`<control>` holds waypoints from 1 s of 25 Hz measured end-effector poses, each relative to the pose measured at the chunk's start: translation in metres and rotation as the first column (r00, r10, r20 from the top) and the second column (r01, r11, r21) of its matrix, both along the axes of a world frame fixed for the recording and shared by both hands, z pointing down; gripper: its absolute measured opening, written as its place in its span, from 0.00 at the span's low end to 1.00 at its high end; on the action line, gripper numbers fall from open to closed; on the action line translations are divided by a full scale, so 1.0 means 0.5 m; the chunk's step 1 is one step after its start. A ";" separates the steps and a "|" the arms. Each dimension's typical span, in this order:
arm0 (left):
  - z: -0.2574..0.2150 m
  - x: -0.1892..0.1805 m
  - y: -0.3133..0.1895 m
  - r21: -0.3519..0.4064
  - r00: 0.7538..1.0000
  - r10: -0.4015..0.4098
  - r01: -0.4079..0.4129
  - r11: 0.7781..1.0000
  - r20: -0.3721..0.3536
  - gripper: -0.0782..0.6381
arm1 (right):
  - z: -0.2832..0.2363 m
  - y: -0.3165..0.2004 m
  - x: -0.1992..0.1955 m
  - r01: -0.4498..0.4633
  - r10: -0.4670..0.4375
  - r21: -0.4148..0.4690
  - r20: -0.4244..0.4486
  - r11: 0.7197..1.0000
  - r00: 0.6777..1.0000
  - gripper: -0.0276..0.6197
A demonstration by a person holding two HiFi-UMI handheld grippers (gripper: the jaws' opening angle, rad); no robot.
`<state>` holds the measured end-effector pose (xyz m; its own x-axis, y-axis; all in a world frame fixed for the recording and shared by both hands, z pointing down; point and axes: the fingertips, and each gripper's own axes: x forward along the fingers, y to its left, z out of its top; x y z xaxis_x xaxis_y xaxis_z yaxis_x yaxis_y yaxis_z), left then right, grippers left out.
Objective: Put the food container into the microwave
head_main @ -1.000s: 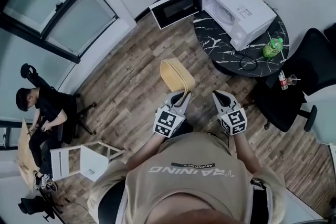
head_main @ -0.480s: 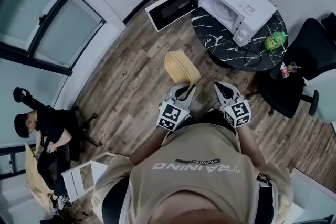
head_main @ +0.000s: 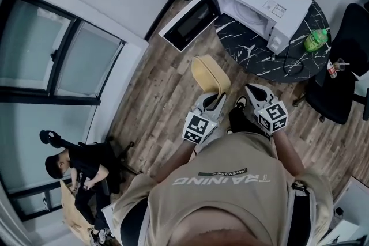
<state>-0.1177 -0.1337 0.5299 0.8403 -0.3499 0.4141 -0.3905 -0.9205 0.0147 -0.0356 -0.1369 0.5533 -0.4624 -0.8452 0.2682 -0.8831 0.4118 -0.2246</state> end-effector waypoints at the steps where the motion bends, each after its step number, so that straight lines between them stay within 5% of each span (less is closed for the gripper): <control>1: 0.002 0.004 -0.024 0.004 1.000 0.005 -0.005 1.000 0.017 0.13 | 0.010 -0.024 0.007 0.005 -0.005 -0.001 0.007 1.000 1.000 0.06; 14: 0.035 0.156 -0.315 -0.033 0.982 0.127 -0.123 0.992 0.142 0.13 | -0.007 -0.338 0.125 -0.004 0.005 0.068 -0.022 0.998 1.000 0.06; 22: 0.102 0.253 -0.417 -0.129 0.953 0.253 -0.234 0.964 0.166 0.13 | -0.020 -0.365 0.210 -0.161 0.161 0.040 -0.006 0.986 0.987 0.06; 25: 0.135 0.295 -0.446 -0.170 0.922 0.350 -0.323 0.931 0.167 0.13 | -0.045 -0.382 0.241 -0.255 0.256 0.065 -0.017 0.965 0.966 0.06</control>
<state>0.0297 -0.3568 0.5976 0.7982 0.0112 0.6022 -0.0660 -0.9922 0.1059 0.0849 -0.3281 0.5306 -0.2228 -0.9496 0.2203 -0.9658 0.1842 -0.1827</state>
